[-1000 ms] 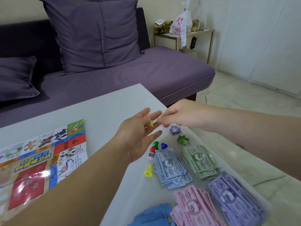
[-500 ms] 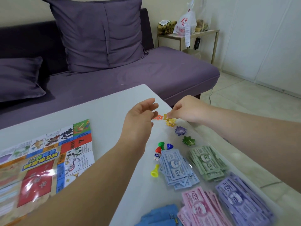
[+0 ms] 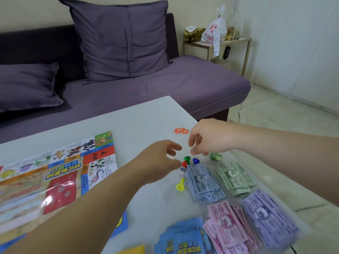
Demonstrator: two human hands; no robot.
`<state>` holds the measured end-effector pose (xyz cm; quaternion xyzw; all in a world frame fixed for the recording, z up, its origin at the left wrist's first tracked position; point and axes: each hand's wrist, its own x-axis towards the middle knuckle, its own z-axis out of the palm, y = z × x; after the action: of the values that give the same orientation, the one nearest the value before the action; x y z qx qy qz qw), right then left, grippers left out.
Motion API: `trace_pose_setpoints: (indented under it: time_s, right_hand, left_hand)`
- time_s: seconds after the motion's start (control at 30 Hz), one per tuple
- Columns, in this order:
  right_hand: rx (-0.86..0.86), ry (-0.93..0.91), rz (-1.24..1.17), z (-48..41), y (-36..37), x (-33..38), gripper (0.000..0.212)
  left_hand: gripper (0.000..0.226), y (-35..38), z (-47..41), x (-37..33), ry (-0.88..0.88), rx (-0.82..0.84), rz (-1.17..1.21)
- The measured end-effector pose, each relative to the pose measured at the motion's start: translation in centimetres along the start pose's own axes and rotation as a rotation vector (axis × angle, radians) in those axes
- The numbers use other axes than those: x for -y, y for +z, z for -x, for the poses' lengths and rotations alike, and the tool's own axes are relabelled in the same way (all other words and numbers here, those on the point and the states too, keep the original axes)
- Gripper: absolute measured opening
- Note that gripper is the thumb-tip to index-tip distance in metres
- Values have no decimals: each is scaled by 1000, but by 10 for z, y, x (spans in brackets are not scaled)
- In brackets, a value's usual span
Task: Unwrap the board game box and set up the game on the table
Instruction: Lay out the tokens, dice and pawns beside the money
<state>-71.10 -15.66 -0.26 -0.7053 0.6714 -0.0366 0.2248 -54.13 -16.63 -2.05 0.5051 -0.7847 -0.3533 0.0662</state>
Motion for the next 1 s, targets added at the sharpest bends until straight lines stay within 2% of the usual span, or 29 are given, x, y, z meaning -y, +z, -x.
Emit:
trace_pose_setpoints:
  time_s: [0.1, 0.2, 0.47, 0.63, 0.87, 1.0]
  right_hand:
    - [55, 38, 35, 2, 3, 7, 32]
    - [111, 62, 23, 0, 8, 12, 34]
    - [172, 68, -3, -14, 13, 17, 24]
    - [134, 51, -61, -25, 19, 21, 18]
    - [118, 61, -123, -28, 19, 21, 19]
    - [198, 47, -132, -24, 12, 17, 25]
  left_hand:
    - [65, 2, 12, -3, -2, 140, -142]
    - [76, 10, 19, -4, 21, 161, -244]
    - [69, 12, 13, 9, 43, 61, -215]
    - [56, 9, 2, 17, 49, -21, -146]
    - [61, 15, -6, 20, 54, -87, -127]
    - [64, 17, -9, 21, 66, -85, -149]
